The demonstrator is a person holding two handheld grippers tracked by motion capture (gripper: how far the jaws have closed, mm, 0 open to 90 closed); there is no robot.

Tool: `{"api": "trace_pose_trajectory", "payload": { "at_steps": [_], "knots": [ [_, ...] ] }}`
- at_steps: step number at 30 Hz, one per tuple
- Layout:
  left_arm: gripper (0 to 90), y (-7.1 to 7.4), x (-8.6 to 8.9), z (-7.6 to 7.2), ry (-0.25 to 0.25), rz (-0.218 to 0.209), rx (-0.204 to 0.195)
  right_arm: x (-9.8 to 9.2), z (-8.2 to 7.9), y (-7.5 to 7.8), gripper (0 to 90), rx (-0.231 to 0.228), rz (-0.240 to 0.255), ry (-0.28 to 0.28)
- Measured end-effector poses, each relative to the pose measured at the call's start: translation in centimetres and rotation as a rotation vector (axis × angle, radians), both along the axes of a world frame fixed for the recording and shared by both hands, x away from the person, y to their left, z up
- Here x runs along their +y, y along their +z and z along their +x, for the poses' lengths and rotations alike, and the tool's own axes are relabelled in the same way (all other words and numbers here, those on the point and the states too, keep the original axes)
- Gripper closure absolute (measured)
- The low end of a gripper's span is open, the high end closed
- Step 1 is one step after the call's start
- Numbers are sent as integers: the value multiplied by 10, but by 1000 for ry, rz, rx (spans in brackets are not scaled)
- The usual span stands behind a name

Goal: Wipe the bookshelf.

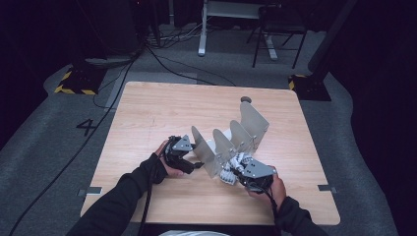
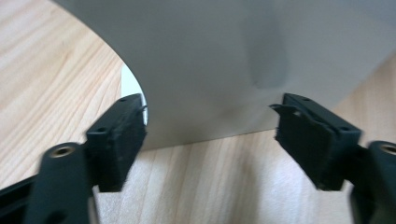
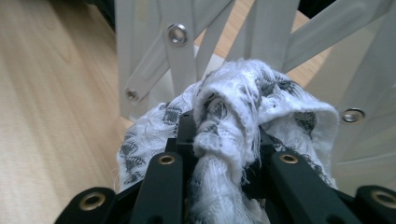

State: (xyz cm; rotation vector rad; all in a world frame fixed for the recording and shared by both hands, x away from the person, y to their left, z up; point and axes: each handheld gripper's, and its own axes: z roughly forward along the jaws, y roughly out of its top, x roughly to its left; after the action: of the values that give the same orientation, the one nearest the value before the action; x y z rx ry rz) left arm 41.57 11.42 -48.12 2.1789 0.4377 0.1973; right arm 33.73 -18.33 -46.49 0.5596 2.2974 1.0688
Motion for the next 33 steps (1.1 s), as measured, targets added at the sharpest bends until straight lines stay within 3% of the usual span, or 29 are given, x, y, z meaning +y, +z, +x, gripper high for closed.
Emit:
{"api": "trace_pose_trajectory", "payload": {
  "at_steps": [5, 9, 11, 12, 14, 16, 19, 24, 29, 31, 33],
  "knots": [
    [324, 4, 1, -12, -31, -12, -1, -15, 9, 3, 727, -14, -4, -39],
    [378, 3, 0, -20, -56, -17, 26, -26, 17, 4, 728, -16, 5, -74],
    [383, 1, -3, -26, -63, -40, 52, -35, 21, 6, 728, -17, 15, -100],
    [396, -1, -6, -29, -64, -18, 52, -40, 20, 8, 731, -4, 33, -102],
    [413, -5, -10, -32, -67, 4, 52, -49, 13, 14, 738, 0, 74, -91],
    [435, -7, -13, -34, -75, 8, 61, -52, -1, 24, 742, -35, 92, -66],
    [492, -8, -17, -35, -73, 6, 63, -50, -26, 41, 743, -88, 126, -13],
    [584, -11, -25, -38, -82, -3, 80, -45, -49, 56, 737, -130, 159, 12],
    [654, -15, -36, -45, -106, 26, 74, -41, -69, 69, 739, -144, 195, 58],
    [667, -18, -40, -46, -110, 37, 68, -39, -75, 72, 742, -157, 195, 60],
    [677, -19, -43, -47, -127, 65, 50, -33, -79, 70, 741, -195, 147, 37]
  ]
}}
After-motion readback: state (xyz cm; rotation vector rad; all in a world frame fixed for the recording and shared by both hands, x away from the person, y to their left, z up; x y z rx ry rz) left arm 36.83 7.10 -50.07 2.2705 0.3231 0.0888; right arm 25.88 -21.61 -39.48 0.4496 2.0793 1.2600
